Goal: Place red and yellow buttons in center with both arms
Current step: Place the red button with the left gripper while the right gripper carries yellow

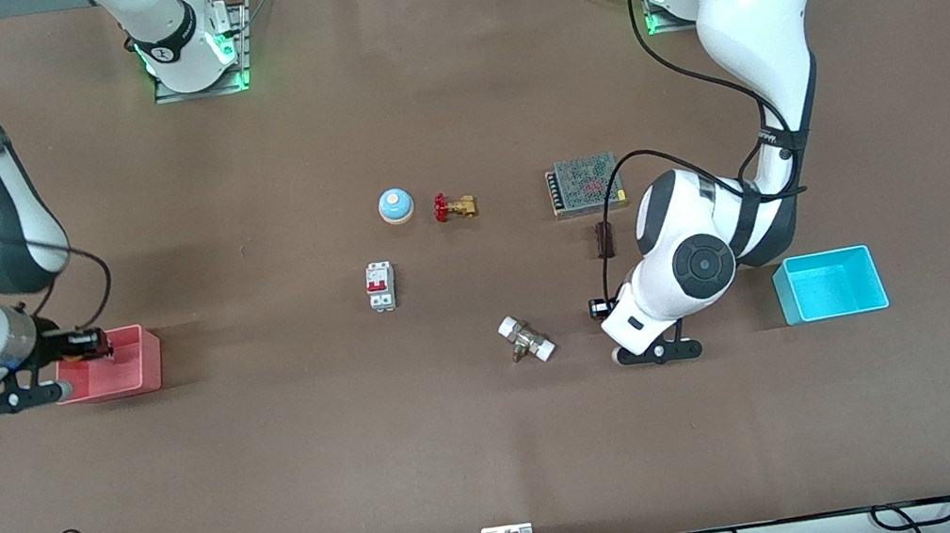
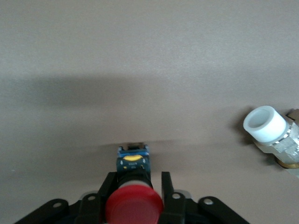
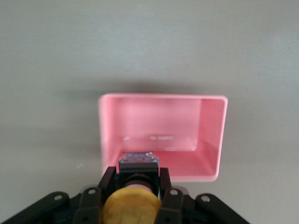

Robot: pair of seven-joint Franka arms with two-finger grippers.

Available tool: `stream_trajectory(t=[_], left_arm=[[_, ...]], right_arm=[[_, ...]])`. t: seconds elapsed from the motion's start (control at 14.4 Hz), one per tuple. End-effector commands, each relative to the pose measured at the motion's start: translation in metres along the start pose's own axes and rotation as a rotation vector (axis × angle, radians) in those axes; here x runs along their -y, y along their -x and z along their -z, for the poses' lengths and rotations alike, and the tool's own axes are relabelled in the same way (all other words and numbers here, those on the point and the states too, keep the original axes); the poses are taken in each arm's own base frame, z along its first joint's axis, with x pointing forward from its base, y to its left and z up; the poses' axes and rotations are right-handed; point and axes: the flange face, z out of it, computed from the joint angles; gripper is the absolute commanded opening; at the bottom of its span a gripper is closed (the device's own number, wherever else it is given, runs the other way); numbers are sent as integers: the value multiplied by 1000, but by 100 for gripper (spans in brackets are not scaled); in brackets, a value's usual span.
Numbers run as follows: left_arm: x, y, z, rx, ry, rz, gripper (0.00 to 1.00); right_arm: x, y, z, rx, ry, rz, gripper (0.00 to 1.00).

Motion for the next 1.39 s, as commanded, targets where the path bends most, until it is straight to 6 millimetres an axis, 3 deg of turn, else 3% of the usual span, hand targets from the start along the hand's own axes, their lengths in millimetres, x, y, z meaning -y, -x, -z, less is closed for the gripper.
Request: stream_trajectory(t=[0.0,0.14,0.21,0.28,0.42,0.56,0.7,0.97,1.11,1.25,1.32], left_arm=[[2,2,2,5,5,38,100],[-1,3,2,4,5,39,100],[-1,3,3,3,6,39,100],[0,2,6,2,4,39,100],[0,1,32,-21,10,35,100],[9,2,76,-47,-63,0,100],[20,11,136,-79,-161,-33,100],[66,29,250,-138,-199,-110,100],[92,42,292,-129,-211,-224,100],[129,55,321,-87,-203,-196,100],[138,61,336,-98,-192,-182,100]], right_arm=[[71,17,33,43,-5,-47,3],[126,17,29,45,-14,-92,3],[160,17,18,32,-15,-92,3],[178,19,5,24,-14,-99,3],[205,19,-31,-16,-18,-117,3],[221,18,-55,-43,-8,-118,3],[227,15,-74,-50,-9,-112,3],[231,14,-93,-51,-21,-105,4],[231,13,-97,-44,-23,-107,7],[232,14,-102,-38,-24,-105,7],[231,14,-103,-36,-24,-106,10]])
